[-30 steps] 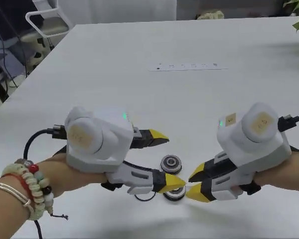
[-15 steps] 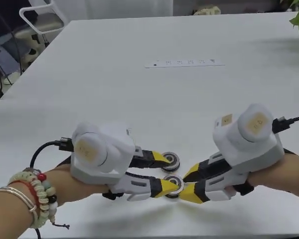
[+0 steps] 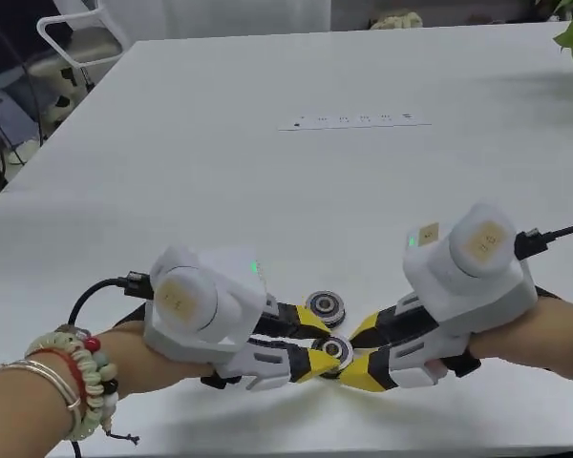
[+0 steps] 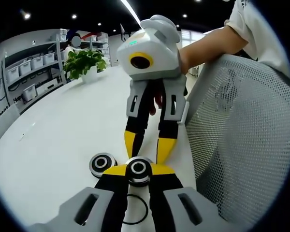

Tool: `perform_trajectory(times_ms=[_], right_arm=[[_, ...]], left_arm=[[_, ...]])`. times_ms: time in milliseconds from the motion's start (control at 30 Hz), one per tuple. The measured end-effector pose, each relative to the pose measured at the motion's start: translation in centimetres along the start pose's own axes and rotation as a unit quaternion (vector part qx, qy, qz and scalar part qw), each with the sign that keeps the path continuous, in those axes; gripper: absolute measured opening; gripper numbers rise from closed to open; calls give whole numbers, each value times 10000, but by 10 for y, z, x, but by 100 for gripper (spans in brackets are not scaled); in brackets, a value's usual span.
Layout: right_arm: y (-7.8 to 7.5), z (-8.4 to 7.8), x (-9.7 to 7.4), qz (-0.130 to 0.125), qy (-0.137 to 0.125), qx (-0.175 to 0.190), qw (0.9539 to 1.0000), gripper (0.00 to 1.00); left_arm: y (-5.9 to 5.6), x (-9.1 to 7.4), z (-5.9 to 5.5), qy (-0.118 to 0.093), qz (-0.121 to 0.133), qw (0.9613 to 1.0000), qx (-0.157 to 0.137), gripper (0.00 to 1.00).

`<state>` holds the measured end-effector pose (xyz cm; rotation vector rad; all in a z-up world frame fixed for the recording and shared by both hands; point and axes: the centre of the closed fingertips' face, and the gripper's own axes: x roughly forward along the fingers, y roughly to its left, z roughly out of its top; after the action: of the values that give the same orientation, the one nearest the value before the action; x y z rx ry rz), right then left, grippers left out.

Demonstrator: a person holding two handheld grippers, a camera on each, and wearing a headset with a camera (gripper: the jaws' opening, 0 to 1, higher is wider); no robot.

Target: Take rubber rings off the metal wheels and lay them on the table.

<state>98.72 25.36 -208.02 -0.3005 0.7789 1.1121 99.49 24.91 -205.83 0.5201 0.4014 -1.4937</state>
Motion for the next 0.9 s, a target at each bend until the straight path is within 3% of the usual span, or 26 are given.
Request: perform_trajectory(times_ms=[100,167,233,600,767,900], right_arm=[[0,0,0,0,-12,5,10000,23],[0,0,0,1,-26,18,10000,23],[0,0,0,-7,-42,16,10000,23],[-2,-1,-3,-4,8,-198,9998,18],[-3,-4,-6,47,60,-203,9998,9],[-4,-4,-6,34,85,-293,9995,6]], left_arm=[[0,0,0,-37,-1,10000,-40,9],[2,1,-3,-24,49,9996,-269,8],[-2,12,0,-76,29,9997,-223,8],[0,3,-1,-101,46,9996,-241,8],[1,1,-1,-107,58,9996,-259,8],[1,0,-1,-122,68,9995,-276,8]])
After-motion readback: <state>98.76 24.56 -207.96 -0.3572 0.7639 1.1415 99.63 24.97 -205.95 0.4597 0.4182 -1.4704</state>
